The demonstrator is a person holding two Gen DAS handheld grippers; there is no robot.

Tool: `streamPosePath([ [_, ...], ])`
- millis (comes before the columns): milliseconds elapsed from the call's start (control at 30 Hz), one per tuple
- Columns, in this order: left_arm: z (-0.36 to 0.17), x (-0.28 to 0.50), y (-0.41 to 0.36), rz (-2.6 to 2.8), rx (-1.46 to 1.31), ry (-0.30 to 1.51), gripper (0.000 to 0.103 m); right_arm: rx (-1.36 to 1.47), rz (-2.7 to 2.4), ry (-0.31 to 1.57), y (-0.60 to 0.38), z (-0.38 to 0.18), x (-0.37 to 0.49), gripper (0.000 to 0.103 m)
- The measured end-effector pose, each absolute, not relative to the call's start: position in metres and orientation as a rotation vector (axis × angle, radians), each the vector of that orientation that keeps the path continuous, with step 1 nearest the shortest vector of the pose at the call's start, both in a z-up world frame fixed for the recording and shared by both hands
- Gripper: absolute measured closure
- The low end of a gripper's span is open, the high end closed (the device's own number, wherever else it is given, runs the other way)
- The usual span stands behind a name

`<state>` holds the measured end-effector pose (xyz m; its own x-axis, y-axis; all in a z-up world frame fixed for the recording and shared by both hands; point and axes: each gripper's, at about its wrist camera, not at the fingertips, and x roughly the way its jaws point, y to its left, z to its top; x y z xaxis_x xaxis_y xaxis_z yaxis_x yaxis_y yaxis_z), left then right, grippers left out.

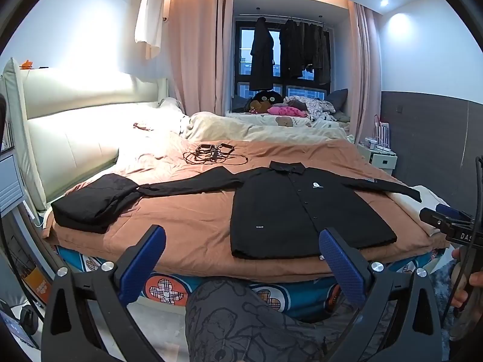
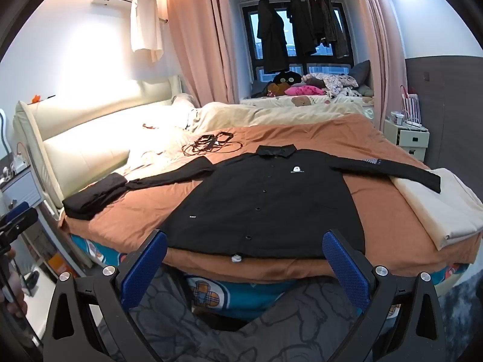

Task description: Fold large clothes

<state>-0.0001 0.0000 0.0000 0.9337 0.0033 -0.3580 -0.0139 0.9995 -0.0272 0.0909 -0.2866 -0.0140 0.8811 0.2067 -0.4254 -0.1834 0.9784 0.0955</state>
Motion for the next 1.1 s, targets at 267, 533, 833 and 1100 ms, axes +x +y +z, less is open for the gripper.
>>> streamPosePath([
  [267,0.0008,-0.0052,0.0054,0.006,-0.035,0.358,0.0,0.052,0.205,0.441,-0.2857,-0.0141,0.0902,0.0],
  [533,0.0007,-0.0025,0.0017,0.004,-0.034,0.362,0.0,0.052,0.205,0.439,-0.2866,-0.0146,0.0898,0.0],
  [833,0.0024,-0.0026,0.0037,0.005,-0.043,0.361,0.0,0.051,0.202,0.434,-0.2886,-0.0133,0.0894,0.0],
  [1100,0.002,-0.0029,0.0037,0.005,-0.043,0.364,0.0,0.049,0.201,0.433,-0.288,-0.0117,0.0875,0.0],
])
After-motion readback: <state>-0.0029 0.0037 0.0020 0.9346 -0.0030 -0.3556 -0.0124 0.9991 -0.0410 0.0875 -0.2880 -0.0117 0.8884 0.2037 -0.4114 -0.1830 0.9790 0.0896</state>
